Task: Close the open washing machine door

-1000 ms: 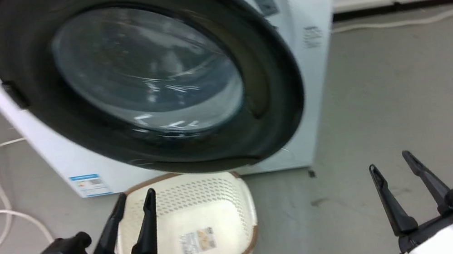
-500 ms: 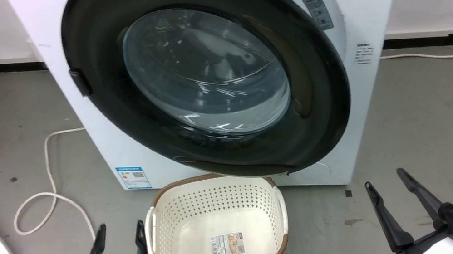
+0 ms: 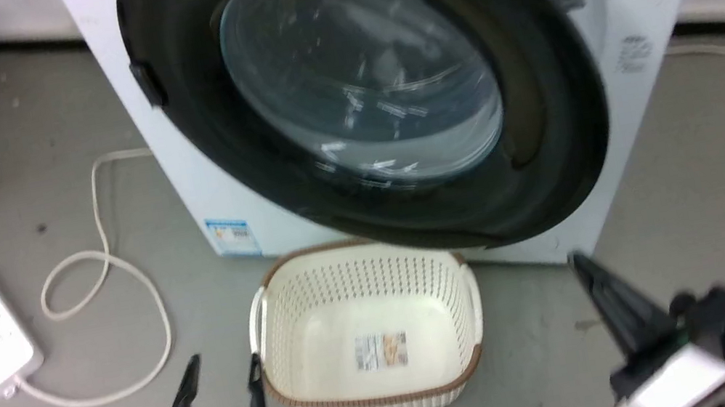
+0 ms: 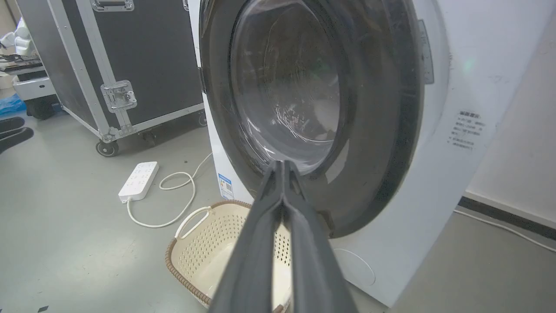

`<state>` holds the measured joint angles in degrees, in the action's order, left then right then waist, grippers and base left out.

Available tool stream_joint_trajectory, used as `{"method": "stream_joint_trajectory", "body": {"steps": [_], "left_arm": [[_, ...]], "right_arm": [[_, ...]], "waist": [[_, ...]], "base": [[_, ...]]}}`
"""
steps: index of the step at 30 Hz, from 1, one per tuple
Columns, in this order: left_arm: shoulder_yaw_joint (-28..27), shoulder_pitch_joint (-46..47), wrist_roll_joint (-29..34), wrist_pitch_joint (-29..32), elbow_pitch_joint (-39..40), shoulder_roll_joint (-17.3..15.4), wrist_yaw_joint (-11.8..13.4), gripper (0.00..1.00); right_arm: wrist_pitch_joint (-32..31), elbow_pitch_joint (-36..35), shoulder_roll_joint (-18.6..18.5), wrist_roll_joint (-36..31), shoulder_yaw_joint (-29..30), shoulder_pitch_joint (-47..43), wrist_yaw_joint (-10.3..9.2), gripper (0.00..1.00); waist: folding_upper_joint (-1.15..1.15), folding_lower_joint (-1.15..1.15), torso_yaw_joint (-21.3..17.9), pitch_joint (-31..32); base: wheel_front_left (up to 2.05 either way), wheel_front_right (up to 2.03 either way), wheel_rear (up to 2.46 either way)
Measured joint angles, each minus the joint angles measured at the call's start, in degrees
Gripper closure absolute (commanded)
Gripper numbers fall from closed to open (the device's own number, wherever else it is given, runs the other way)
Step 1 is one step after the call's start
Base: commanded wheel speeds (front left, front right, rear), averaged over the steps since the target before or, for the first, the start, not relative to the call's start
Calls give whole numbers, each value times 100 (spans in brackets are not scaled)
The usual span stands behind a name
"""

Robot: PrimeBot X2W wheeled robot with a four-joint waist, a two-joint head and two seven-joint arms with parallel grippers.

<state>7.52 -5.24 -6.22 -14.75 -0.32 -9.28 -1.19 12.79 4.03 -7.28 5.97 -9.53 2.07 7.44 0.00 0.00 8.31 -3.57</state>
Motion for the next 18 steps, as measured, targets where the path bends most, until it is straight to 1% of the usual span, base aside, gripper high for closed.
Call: {"method": "stream_joint_trajectory", "body": {"steps": [4, 6, 12, 15, 18], "left_arm": [[33, 259, -56, 0, -8, 249, -89, 0], [66, 408, -23, 0, -12, 315, -130, 0], [110, 688, 29, 0, -10, 478, -159, 0], [114, 784, 54, 0, -13, 512, -179, 0], [122, 838, 53, 0, -21, 539, -181, 0]], "right_arm": [[-286, -74, -466, 310, -212, 676, 0, 100], [-432, -31, -745, 499, -339, 1072, 0, 100], [-849, 474, -1796, 899, -1005, 2396, 0, 100], [-994, 812, -2115, 1223, -1129, 2952, 0, 100], [-1113, 1145, -2285, 1480, -1200, 3394, 18, 100]], "waist": [[0, 1, 139, -360], [0, 1, 226, -554], [0, 2, 523, -1119], [0, 2, 671, -1340], [0, 1, 809, -1498]], "base": [[0, 0, 0], [0, 0, 0], [0, 0, 0], [0, 0, 0], [0, 0, 0]]}}
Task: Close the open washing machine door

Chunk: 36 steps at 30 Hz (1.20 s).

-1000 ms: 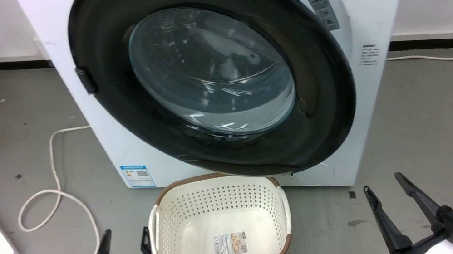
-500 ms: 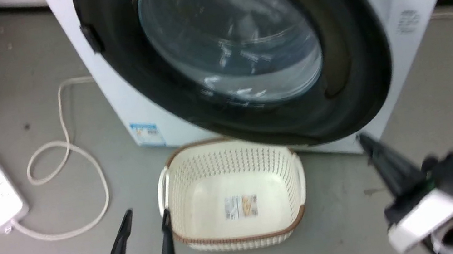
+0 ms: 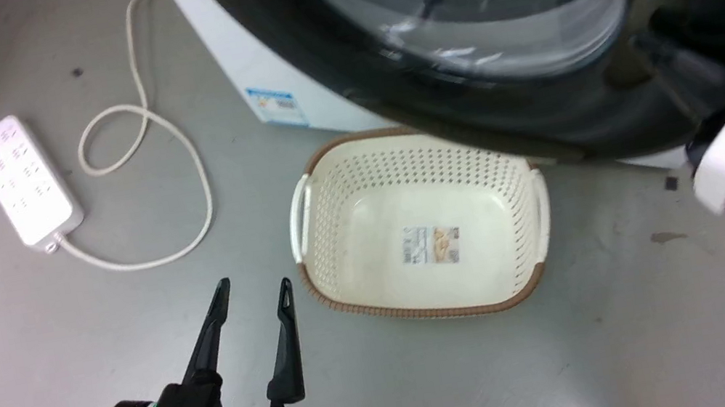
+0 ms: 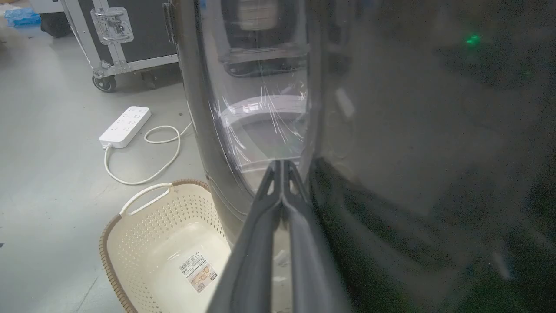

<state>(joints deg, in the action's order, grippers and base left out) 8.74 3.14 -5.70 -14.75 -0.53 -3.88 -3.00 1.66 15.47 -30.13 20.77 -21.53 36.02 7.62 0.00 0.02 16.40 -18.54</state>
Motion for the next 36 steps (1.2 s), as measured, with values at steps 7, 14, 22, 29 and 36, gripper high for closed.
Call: {"method": "stream_joint_trajectory", "body": {"steps": [7, 14, 22, 29, 36], "left_arm": [[71, 107, -2, 0, -49, 74, -21, 0], [123, 170, 5, 0, -69, 86, -21, 0], [142, 187, 4, 0, -115, 90, -16, 0], [30, 166, 0, 0, -227, 98, -18, 0], [-126, -64, 55, 0, -461, 85, -73, 0]], "right_arm": [[-159, 815, -175, 316, 101, 703, -2, 100], [-233, 1630, -90, 287, 426, 1335, 24, 100], [-40, 2196, 263, 85, 576, 1538, 53, 100], [566, 2243, 383, 110, 537, 1298, 43, 0], [896, 1805, 633, 224, 598, 273, -8, 0]], "waist": [[0, -1, 222, -211], [0, -2, 287, -338], [0, -1, 259, -264], [0, -2, 123, 146], [0, -3, -141, 786]], "base": [[0, 0, 0], [0, 0, 0], [0, 0, 0], [0, 0, 0], [0, 0, 0]]}}
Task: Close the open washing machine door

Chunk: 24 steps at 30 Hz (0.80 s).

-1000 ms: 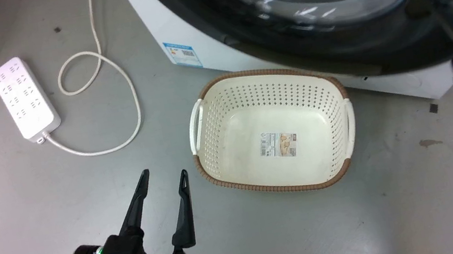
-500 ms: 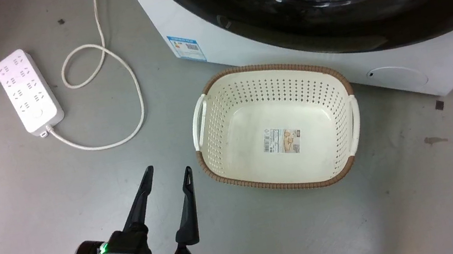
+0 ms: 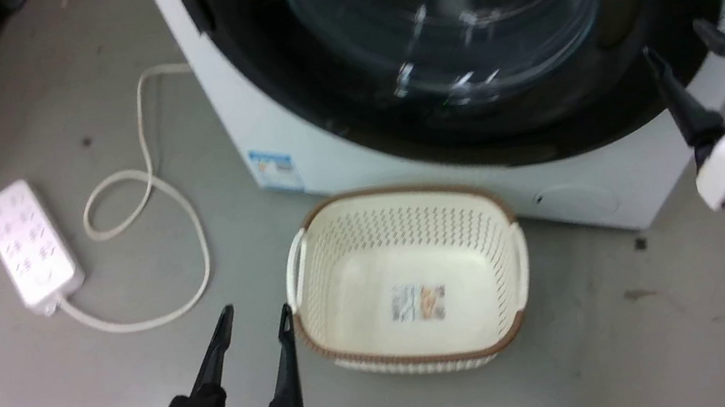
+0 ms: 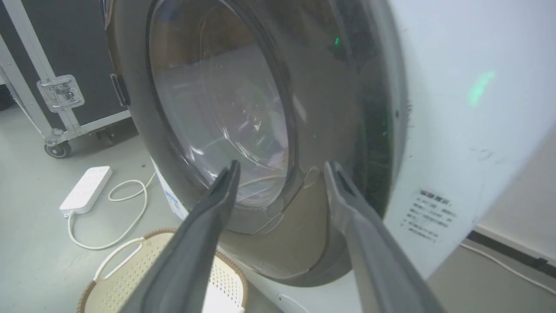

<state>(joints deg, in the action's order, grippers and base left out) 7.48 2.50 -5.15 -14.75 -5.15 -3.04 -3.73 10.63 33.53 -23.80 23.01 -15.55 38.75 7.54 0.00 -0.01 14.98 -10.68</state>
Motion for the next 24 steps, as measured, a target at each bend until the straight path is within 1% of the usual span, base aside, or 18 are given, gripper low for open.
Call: {"method": "stream_joint_trajectory", "body": {"steps": [3, 7, 10, 13, 15, 17, 20, 24], "left_arm": [[-66, -90, 2, 0, -69, -11, -36, 0], [-101, -229, 37, 0, -57, -43, -53, 0], [-155, -342, 42, 0, -57, -76, -75, 0], [-202, -423, 34, 0, -60, -113, -109, 0], [-225, -446, 27, 0, -68, -123, -145, 0], [-234, -470, -3, 0, -69, -124, -152, 0], [-255, -489, -7, 0, -96, -126, -157, 0], [-303, -488, -3, 0, -162, -129, -156, 0]], "right_arm": [[186, -437, 46, -339, 233, -447, 0, 0], [267, -1110, 337, -728, 725, -1338, 0, 0], [258, -1582, 728, -1016, 1247, -2011, -1, 0], [147, -2005, 1271, -1329, 1766, -2626, -1, 0], [102, -2288, 1628, -1556, 1985, -3031, -2, 0], [100, -2506, 1866, -1762, 2156, -3380, -1, 0], [103, -2688, 2024, -1885, 2272, -3745, -1, 0], [121, -2777, 2048, -2035, 2190, -4009, -1, 0]], "waist": [[0, 0, -155, 256], [0, 0, -368, 576], [0, 0, -535, 772], [0, 0, -717, 919], [0, 0, -831, 989], [0, 0, -934, 1043], [0, 0, -1085, 1098], [0, 1, -1281, 1108]], "base": [[0, 0, 0], [0, 0, 0], [0, 0, 0], [0, 0, 0], [0, 0, 0], [0, 0, 0], [0, 0, 0], [0, 0, 0]]}}
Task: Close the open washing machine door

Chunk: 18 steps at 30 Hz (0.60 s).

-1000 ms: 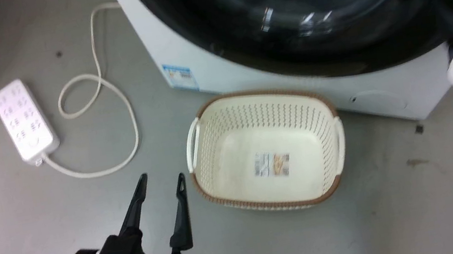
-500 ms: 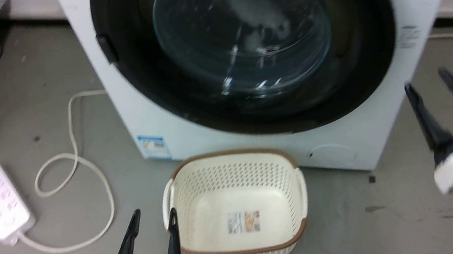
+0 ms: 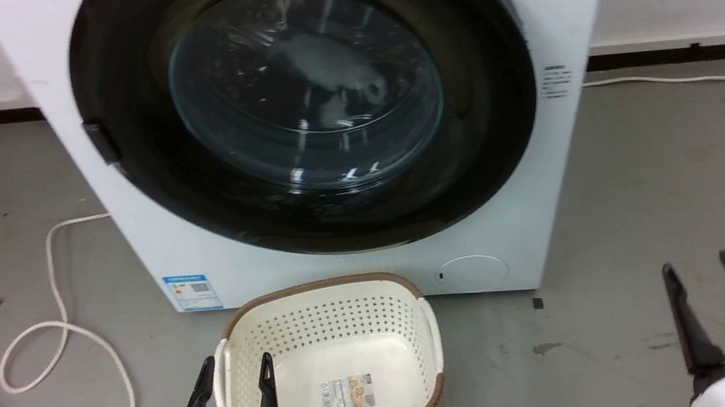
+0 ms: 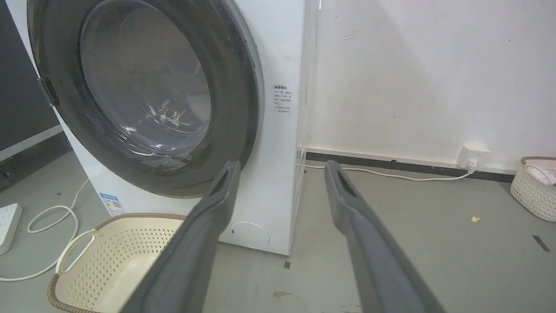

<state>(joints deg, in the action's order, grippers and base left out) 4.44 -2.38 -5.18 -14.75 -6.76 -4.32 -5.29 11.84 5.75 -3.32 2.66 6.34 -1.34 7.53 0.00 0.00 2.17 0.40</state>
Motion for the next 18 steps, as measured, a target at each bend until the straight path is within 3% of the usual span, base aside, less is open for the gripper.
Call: {"method": "stream_joint_trajectory", "body": {"steps": [8, 18], "left_arm": [[-79, -1, 51, 0, -130, 2, 33, 0], [-144, -23, 97, 0, -140, 34, 160, 0]], "right_arm": [[147, 81, 20, 31, -102, -174, 0, 0], [241, 145, 20, 62, -187, -172, 0, 0]], "waist": [[0, 0, -212, -11], [0, 0, -112, 12]], "base": [[0, 0, 0], [0, 0, 0]]}}
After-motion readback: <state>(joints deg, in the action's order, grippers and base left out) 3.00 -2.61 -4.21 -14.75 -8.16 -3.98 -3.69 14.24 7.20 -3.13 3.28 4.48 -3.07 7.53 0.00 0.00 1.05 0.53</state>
